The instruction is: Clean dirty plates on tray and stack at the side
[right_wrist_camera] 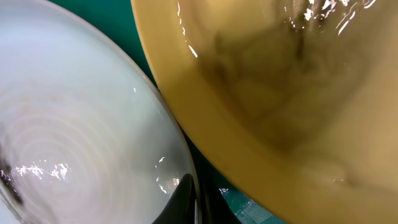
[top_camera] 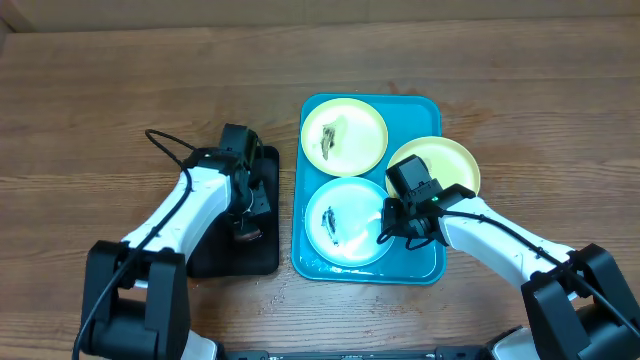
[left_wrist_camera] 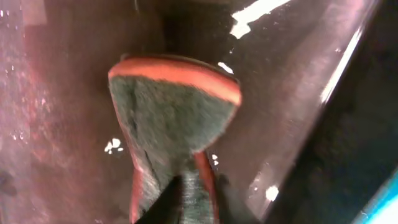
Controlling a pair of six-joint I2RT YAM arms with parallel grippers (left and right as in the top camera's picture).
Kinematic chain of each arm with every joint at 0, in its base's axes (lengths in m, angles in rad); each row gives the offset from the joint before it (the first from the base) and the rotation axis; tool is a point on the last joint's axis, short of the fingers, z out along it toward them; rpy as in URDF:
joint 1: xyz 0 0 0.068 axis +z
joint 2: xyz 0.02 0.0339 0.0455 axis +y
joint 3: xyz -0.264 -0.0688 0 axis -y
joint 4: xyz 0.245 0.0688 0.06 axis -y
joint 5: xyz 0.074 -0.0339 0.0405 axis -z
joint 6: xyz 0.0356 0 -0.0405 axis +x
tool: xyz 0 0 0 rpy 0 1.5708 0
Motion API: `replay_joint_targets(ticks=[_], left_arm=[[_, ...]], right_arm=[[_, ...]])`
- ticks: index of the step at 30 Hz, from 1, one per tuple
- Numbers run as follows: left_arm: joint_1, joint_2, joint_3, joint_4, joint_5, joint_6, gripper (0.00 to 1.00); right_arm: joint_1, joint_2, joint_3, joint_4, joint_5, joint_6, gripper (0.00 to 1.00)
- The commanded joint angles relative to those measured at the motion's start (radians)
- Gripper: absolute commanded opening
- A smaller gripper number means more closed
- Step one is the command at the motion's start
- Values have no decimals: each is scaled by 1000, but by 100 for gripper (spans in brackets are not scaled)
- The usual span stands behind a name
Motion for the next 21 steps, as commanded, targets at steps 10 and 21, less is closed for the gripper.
replay_joint_targets(ticks=[10,21], left_arm=[[-2,-23,135,-168,-56,7,54],[-2,48,-64,27,-63,-1,31]], right_arm=[[-8,7,-1,-19,100,-1,4],[-8,7,-1,-20,100,-1,4]])
